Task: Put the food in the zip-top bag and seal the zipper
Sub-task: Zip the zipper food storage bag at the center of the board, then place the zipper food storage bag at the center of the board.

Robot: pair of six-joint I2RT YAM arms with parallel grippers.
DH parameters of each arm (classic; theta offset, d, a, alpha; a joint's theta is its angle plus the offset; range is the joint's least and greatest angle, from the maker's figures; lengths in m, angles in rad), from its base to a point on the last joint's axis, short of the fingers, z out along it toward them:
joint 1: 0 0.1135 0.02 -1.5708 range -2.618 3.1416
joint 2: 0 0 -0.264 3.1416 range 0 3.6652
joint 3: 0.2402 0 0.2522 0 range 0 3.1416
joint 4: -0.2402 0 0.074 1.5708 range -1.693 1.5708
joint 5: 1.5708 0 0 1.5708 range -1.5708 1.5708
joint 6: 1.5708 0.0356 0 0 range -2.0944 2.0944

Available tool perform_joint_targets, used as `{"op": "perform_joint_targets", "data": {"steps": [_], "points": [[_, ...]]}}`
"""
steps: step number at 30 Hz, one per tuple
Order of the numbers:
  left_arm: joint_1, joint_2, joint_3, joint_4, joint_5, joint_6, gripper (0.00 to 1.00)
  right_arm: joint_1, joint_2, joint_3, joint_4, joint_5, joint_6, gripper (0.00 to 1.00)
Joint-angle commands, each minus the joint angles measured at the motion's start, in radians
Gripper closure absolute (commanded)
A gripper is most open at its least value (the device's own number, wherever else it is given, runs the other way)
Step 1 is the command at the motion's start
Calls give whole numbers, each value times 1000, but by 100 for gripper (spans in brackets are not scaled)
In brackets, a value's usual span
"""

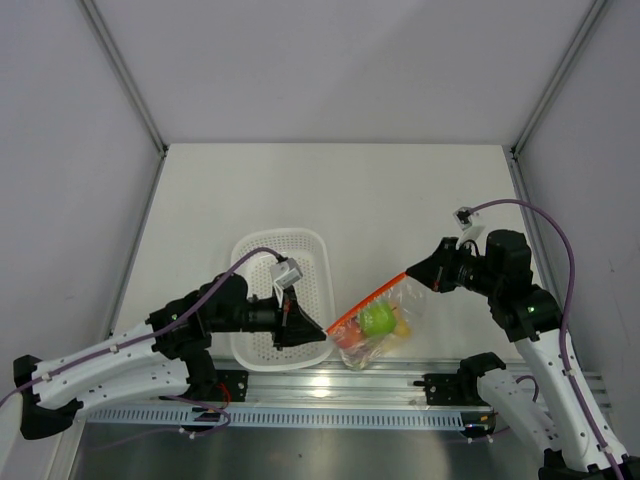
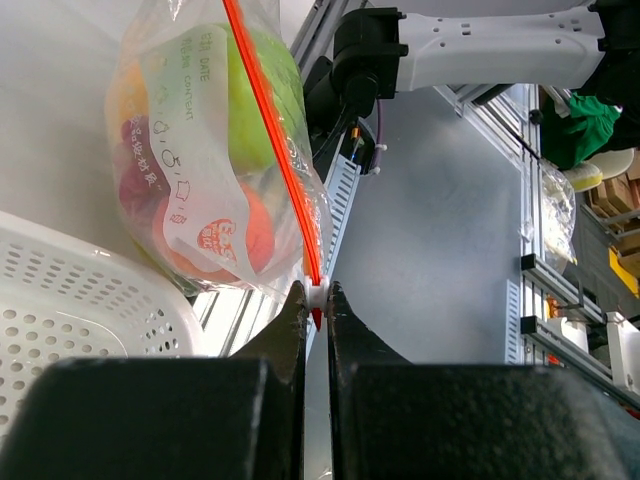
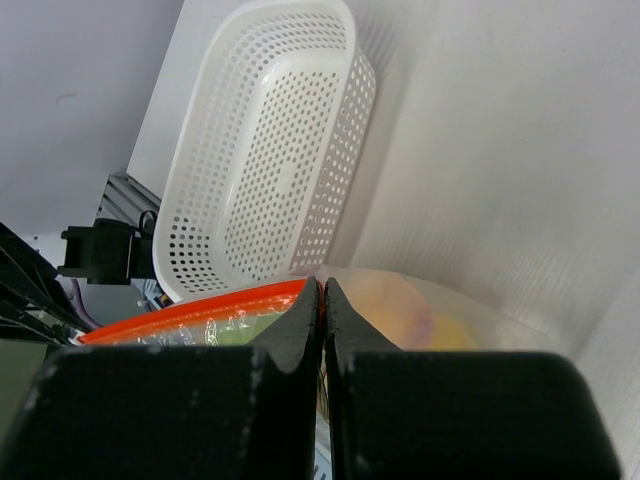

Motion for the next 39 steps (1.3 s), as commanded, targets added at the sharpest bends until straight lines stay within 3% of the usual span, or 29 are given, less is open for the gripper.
{"op": "perform_joint_targets", "data": {"steps": [1,3,4,7,9,10,17,20,29,39], "points": [[-6,-10,-8,33,23,-20,99,-21,-2,45,36,64,-9,100],[-6,6,1,32,-17,-20,93,-21,0,49,33,64,-7,100],[-6,14,14,17,-34,-23,73,-21,3,51,33,64,-7,100],[-6,55,53,-25,-127,-33,30,-21,15,56,33,73,-4,100],[-6,84,93,-51,-180,-37,16,-21,31,63,33,90,-1,100],[-6,91,103,-64,-238,-39,1,-21,40,74,33,93,-1,100],[-6,33,194,-236,-529,-76,1,-24,132,122,56,171,-13,100],[-6,-52,169,-243,-562,-82,1,-28,184,125,90,205,-13,100],[-6,-165,74,-235,-485,-83,1,-64,470,163,280,272,-7,100],[-6,-179,-5,-186,-401,-97,0,-90,930,499,346,374,-91,100]]}}
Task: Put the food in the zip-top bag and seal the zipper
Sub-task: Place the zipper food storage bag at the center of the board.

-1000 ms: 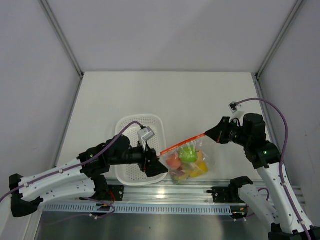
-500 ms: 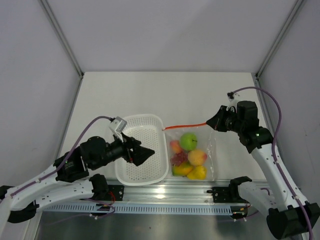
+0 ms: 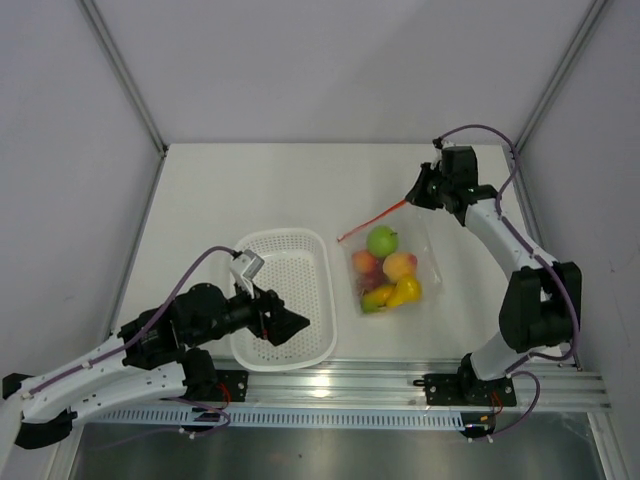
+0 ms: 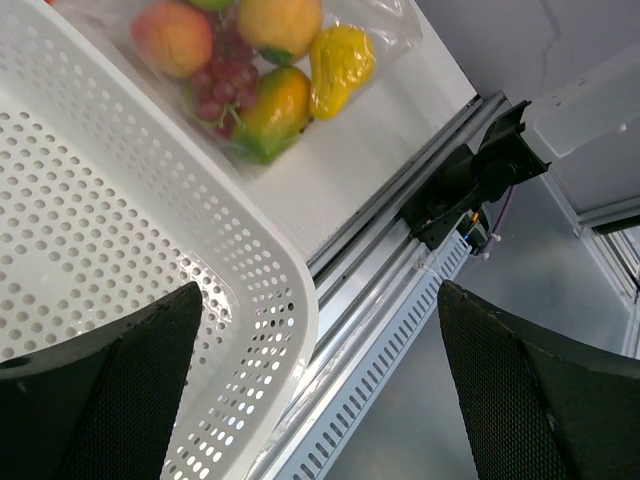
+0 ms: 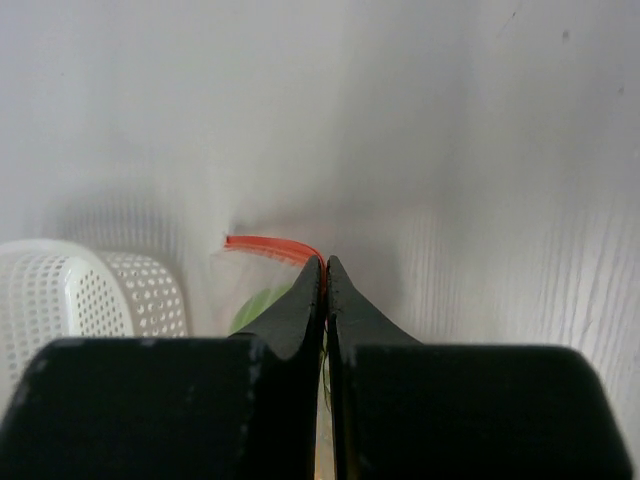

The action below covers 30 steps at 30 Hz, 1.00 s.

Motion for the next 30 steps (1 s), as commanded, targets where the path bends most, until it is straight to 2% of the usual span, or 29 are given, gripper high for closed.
{"op": "perform_joint_targets", "data": {"steps": [1,13,17,27,30], "points": [[-4,-3,-15,52,33,-17,0,-21,107,134,78,52,-52,100],[13,124,-10,106,56,23,0,-110,492,470,36,124,-115,100],[33,152,-15,133,90,15,0,-122,561,545,18,109,-102,100],[97,187,-16,158,180,6,0,-108,619,662,-63,83,-67,100],[143,186,-7,146,205,4,0,-101,624,703,-132,122,-81,73]]}}
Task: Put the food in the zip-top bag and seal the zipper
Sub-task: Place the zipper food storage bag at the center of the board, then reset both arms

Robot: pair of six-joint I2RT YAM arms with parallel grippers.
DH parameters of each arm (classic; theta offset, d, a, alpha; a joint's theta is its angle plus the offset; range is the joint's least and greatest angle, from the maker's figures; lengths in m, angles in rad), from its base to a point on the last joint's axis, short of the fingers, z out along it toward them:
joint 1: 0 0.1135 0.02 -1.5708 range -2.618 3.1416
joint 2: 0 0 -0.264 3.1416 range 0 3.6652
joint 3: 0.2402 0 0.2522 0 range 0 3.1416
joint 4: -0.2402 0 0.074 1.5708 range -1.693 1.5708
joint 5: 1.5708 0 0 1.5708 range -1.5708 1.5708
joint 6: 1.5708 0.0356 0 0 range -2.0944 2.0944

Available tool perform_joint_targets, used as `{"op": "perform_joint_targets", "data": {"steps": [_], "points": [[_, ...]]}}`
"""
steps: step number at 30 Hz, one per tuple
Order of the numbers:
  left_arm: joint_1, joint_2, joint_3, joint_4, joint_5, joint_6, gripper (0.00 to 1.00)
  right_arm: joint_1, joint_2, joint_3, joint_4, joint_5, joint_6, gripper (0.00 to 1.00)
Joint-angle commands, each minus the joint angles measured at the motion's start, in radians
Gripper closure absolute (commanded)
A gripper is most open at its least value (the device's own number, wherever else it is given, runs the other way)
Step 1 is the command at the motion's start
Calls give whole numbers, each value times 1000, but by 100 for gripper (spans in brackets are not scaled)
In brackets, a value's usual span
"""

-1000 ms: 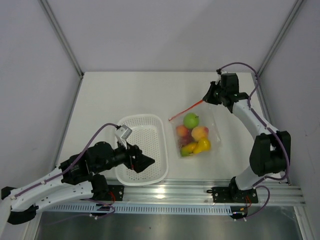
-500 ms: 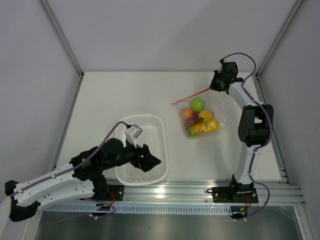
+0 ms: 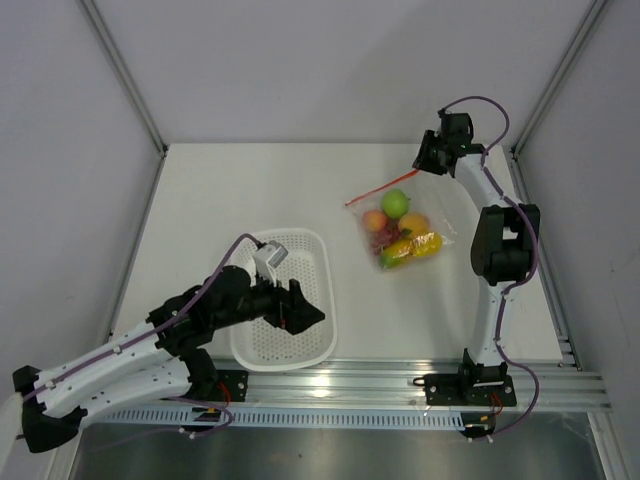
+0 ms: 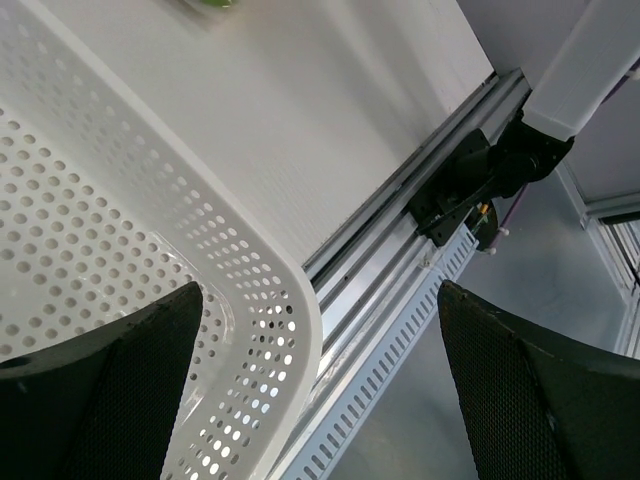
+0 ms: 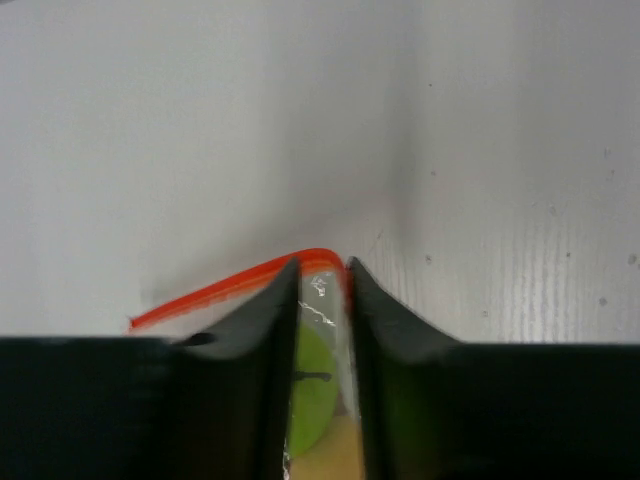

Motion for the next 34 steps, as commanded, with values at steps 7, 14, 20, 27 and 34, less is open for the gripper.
{"op": "perform_joint_targets", "data": {"steps": [7,14,20,27,34], "points": [[211,6,44,40,203,22,0,25,-138,8,-109,176,-50,9],[469,89,77,101,380,-18,1,48,-466,-258,-85,258,-41,1],[679,89,44,163,428,-102,0,99,-825,-576,-95,328,79,1],[797,-93,-32,140,412,-112,0,125,-1203,-912,-123,202,258,1],[799,-398,-218,230,535,-211,1,157,-1729,-1167,-109,-40,393,0]]}}
